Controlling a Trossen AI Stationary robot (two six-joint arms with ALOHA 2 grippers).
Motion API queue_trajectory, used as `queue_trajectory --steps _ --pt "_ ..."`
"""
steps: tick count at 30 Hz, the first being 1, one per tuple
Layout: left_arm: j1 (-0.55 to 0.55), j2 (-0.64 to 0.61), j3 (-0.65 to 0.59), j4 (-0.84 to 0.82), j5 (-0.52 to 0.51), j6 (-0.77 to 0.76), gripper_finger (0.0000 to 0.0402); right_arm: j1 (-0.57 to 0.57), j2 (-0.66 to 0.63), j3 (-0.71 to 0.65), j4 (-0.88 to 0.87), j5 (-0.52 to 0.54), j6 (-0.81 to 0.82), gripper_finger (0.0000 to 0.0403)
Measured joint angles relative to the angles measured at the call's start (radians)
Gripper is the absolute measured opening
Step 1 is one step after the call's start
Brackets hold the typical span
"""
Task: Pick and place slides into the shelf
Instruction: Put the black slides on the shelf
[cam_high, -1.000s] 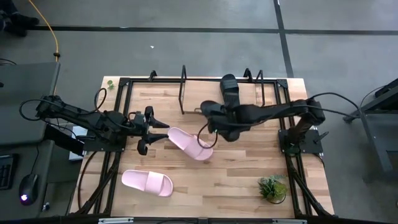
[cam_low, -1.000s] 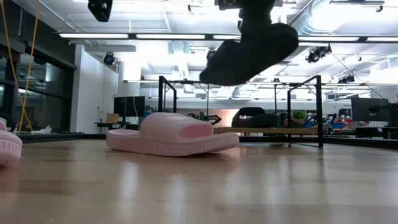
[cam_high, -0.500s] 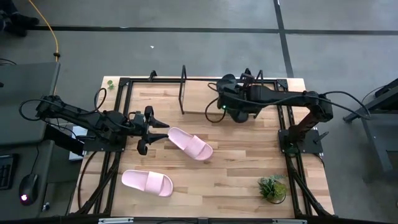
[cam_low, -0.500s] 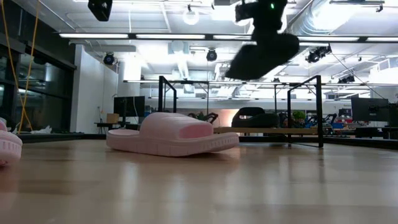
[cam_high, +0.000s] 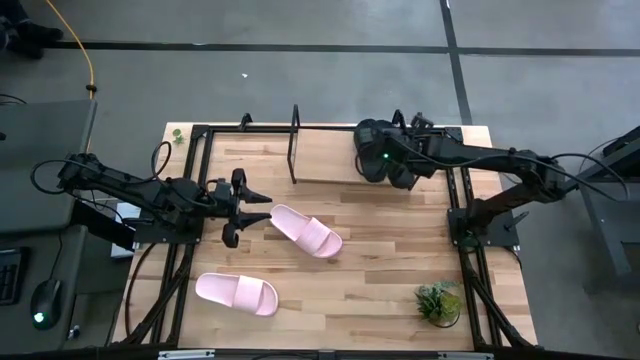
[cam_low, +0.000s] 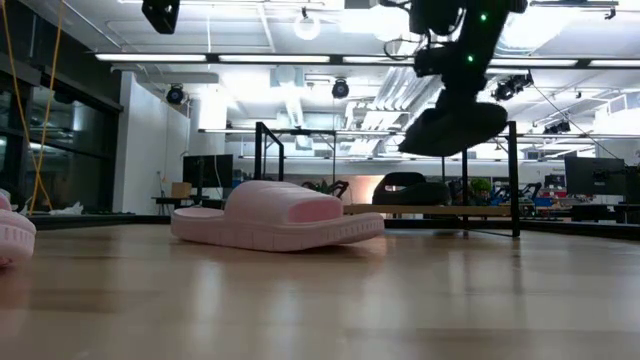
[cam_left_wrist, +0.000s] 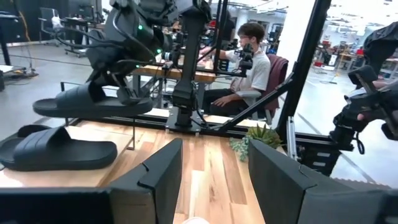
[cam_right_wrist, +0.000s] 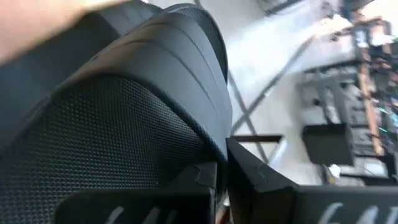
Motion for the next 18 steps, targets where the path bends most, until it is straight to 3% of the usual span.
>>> queue_trajectory --steps 18 --pt "0.000 0.000 0.000 0.005 -0.004 -0.003 0.0168 -0.036 0.009 -0.063 0.158 0.117 -0.016 0.0000"
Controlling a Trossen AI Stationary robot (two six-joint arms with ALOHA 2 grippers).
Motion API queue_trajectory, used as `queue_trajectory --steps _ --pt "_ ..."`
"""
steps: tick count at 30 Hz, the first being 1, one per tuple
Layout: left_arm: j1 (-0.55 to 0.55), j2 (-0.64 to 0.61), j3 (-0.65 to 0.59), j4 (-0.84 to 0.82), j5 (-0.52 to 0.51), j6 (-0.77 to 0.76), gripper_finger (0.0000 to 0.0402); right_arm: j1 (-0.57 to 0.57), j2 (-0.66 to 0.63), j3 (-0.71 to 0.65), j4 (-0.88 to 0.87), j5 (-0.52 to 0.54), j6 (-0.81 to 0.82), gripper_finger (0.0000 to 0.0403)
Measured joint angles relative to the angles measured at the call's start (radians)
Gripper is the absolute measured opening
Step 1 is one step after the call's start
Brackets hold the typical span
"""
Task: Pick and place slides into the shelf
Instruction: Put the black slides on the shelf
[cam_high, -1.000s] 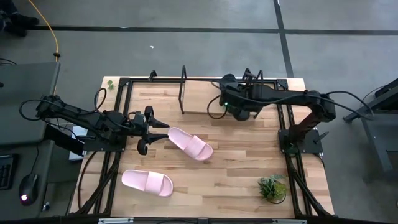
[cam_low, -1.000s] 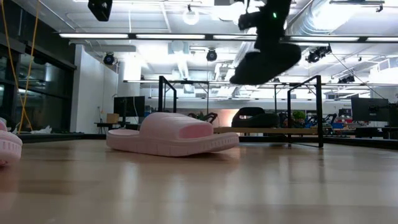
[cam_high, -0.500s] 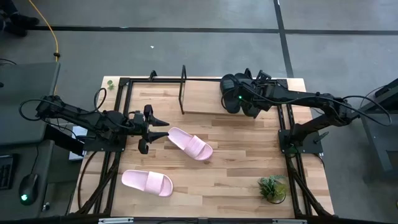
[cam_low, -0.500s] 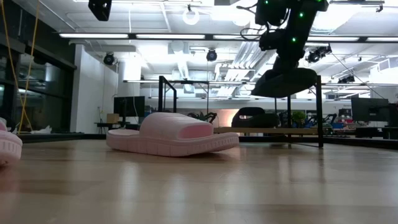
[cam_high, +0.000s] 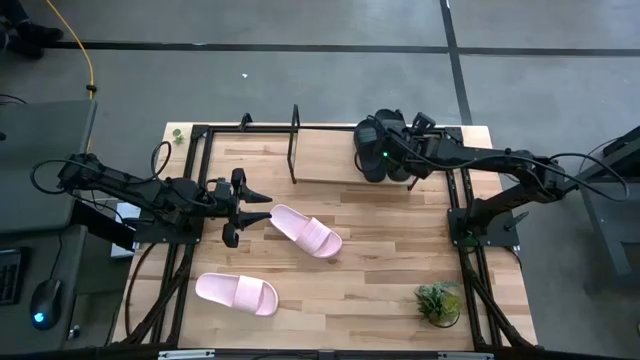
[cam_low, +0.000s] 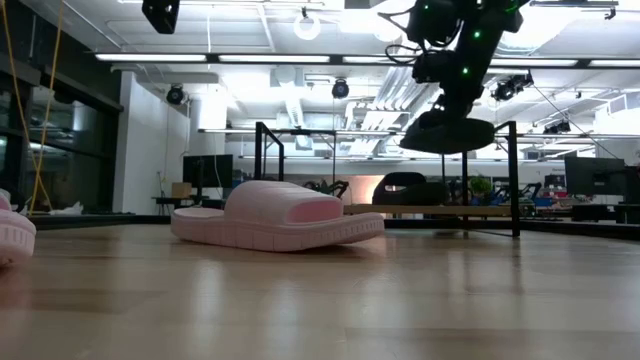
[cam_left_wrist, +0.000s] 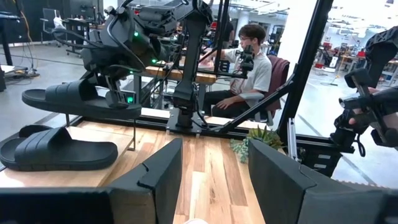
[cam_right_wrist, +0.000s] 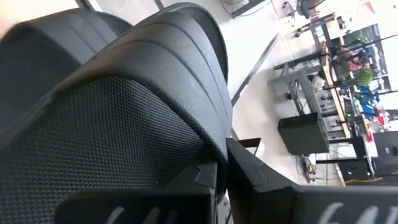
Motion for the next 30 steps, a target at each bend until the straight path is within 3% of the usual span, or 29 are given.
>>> queue_trajectory --steps 13,30 --pt "0.000 0.000 0.000 0.000 -0.001 0.000 0.0168 -0.065 0.109 0.000 -0.007 0.025 0.035 0.0000" --pt "0.000 0.000 0.000 -0.001 0.000 -0.001 0.0168 -0.075 0.121 0.000 -0.093 0.042 0.081 0.0000"
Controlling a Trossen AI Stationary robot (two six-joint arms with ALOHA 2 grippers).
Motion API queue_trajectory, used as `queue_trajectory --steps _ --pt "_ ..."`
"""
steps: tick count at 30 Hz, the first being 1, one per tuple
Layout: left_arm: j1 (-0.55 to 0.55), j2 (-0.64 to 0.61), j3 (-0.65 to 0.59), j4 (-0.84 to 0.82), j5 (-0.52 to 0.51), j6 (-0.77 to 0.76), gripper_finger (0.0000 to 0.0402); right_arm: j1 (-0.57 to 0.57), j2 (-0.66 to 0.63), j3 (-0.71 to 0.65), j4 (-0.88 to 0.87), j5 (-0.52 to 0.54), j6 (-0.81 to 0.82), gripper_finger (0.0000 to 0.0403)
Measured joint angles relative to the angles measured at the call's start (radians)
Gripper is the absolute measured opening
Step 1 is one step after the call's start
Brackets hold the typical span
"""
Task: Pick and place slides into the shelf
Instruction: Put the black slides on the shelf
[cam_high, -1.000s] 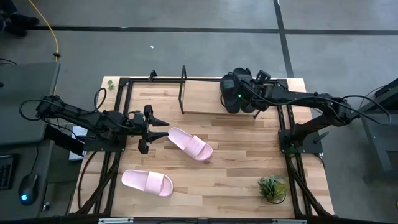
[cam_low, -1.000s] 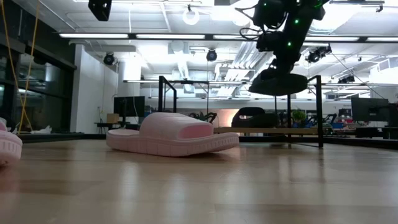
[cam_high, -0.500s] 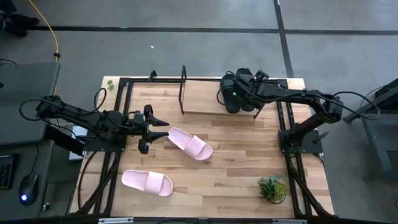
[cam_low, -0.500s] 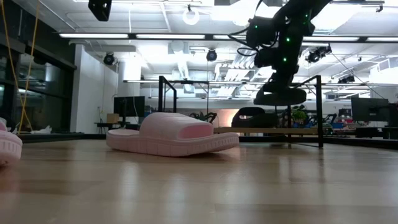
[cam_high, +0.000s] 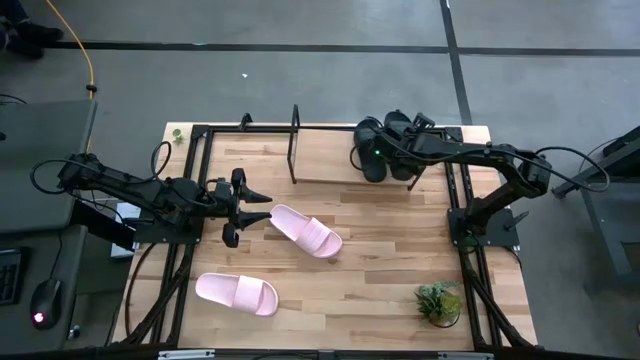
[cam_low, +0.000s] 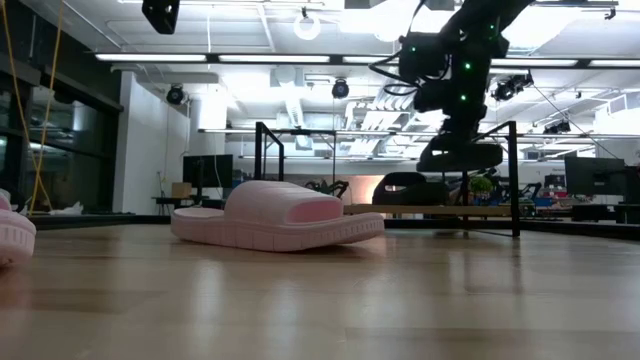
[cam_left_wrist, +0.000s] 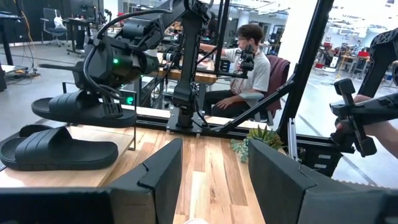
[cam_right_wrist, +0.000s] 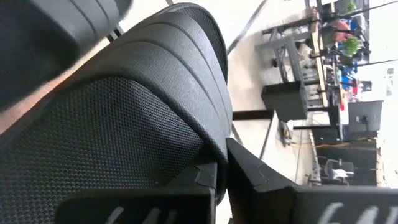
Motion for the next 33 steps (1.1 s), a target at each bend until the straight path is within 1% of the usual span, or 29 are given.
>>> queue_trajectory --steps 7,12,24,31,33 --pt "0.000 0.000 0.000 0.000 0.000 0.000 0.0168 0.000 0.000 0.000 -0.011 -0.006 0.015 0.0000" --pt "0.000 0.000 0.000 0.000 0.000 -0.001 0.0168 0.000 0.000 0.000 -0.009 -0.038 0.023 0.0000" --pt "0.000 0.000 0.000 0.000 0.001 -0.001 0.0168 0.000 0.000 -0.003 -0.007 -0.041 0.041 0.0000" --pt "0.000 0.000 0.000 0.000 0.001 -0.001 0.0168 -0.035 -0.001 -0.139 0.159 -0.040 -0.016 0.0000" --pt "0.000 0.000 0.000 0.000 0.001 -0.001 0.0168 -0.048 -0.001 -0.167 0.168 -0.040 -0.006 0.0000"
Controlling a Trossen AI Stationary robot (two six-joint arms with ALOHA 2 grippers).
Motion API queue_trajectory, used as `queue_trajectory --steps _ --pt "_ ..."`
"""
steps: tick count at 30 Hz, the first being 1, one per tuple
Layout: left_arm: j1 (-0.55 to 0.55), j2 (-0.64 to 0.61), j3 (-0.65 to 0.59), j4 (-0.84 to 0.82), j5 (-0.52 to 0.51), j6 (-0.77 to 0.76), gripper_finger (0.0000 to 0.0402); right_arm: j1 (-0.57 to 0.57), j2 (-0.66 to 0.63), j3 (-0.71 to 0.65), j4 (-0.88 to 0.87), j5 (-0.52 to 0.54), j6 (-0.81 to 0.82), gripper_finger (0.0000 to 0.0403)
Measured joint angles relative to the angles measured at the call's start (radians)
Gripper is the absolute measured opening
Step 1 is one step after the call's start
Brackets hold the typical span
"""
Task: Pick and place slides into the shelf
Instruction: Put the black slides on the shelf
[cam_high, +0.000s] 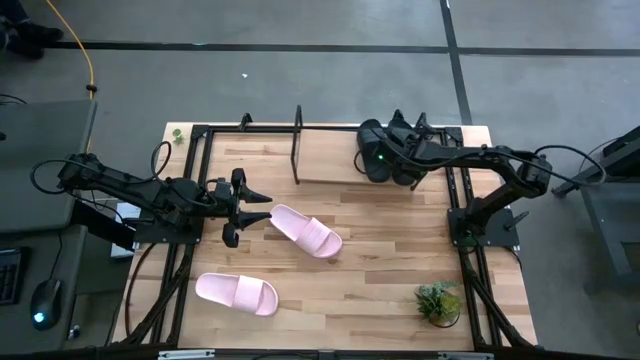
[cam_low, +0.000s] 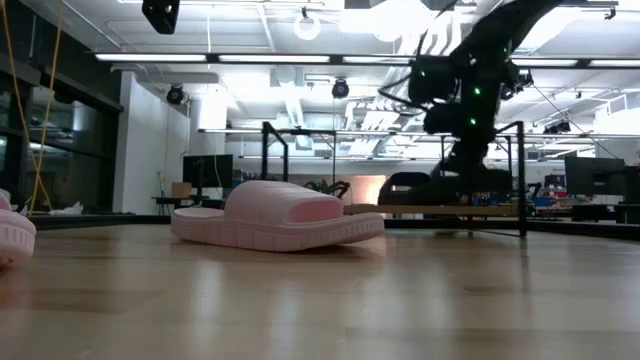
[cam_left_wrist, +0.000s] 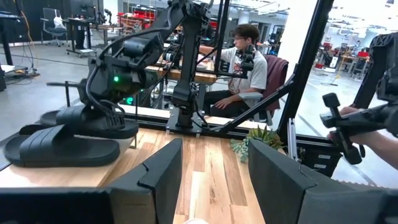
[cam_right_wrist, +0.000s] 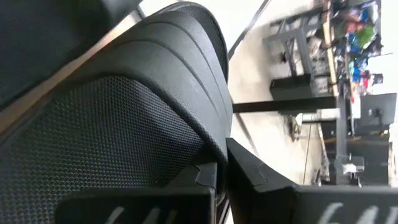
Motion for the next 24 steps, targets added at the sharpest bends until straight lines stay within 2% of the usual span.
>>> queue_trajectory --steps 14,24 --pt "0.000 0.000 0.000 0.001 -0.007 0.001 0.0168 -0.009 0.000 -0.019 0.043 -0.069 0.017 0.0000" --pt "0.000 0.000 0.000 0.002 -0.009 0.001 0.0168 -0.008 0.000 -0.073 0.059 -0.069 0.002 0.0000"
